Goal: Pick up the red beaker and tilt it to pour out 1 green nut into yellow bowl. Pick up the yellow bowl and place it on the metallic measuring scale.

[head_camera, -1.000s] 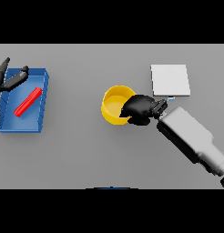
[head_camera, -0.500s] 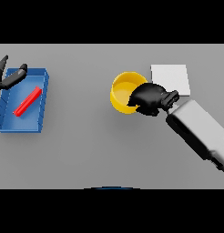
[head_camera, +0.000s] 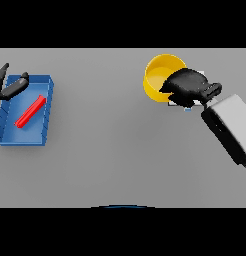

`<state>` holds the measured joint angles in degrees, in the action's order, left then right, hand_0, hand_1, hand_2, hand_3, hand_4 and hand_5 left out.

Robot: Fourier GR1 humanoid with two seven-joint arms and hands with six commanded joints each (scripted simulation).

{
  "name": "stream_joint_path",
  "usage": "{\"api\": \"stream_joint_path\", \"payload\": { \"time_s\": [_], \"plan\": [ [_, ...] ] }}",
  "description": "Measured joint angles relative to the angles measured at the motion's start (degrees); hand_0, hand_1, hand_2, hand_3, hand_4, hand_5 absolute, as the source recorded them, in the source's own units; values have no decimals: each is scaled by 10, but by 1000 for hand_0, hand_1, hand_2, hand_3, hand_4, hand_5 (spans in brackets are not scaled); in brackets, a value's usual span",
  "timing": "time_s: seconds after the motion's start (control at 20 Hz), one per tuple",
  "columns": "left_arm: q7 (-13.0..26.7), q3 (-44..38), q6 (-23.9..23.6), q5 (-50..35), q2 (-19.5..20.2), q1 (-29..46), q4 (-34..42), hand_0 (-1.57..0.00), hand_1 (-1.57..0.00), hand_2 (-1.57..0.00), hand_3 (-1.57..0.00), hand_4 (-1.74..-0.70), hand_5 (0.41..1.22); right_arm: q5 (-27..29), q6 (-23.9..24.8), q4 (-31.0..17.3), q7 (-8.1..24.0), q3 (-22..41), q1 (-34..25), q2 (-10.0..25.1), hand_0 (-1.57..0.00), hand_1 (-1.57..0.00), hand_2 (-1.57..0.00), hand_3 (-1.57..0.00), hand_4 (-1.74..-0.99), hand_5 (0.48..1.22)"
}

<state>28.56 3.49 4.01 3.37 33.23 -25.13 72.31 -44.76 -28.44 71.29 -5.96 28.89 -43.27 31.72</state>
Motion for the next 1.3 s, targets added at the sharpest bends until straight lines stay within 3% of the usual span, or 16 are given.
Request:
{"api": "stream_joint_path", "payload": {
  "time_s": [0.25, 0.6, 0.7, 0.95, 1.15, 1.25, 1.3],
  "plan": [
    [21, -3, -2, -2, 2, -4, 7, 1, 1, 1, 1, -852, 760, -16, 58, -98, -22, -21, -24, 9, -1568, -1571, -1553, -1154, -1741, 1221],
    [42, 3, -4, -2, 0, 4, 27, 1, 1, 1, 1, -864, 789, -27, 114, -238, -27, -42, -54, -13, -1570, -1571, -1450, -1240, -1741, 1221],
    [42, 2, -7, 0, 3, 3, 29, 1, 1, 1, 1, -858, 802, -25, 123, -263, -56, -45, -50, -10, -1571, -1571, -1413, -1317, -1741, 1221],
    [51, 4, -6, 0, -1, 3, 27, 1, 1, 1, 1, -851, 802, -31, 138, -310, -48, -49, -55, -30, -1571, -1571, -1380, -1392, -1741, 1221],
    [45, 2, -3, -1, 4, 4, 28, 1, 1, 1, 1, -844, 783, -37, 139, -331, -62, -49, -58, -32, -1571, -1571, -1374, -1448, -1741, 1221],
    [48, 4, 2, -3, 4, 2, 28, 1, 1, 1, 1, -838, 779, -35, 136, -334, -58, -53, -59, -34, -1565, -1496, -1437, -1249, -1741, 1221],
    [47, 5, 3, 0, 6, 0, 25, 1, 1, 1, 1, -836, 775, -35, 138, -338, -64, -55, -61, -34, -1558, -1428, -1343, -1110, -1682, 1221]
  ]
}}
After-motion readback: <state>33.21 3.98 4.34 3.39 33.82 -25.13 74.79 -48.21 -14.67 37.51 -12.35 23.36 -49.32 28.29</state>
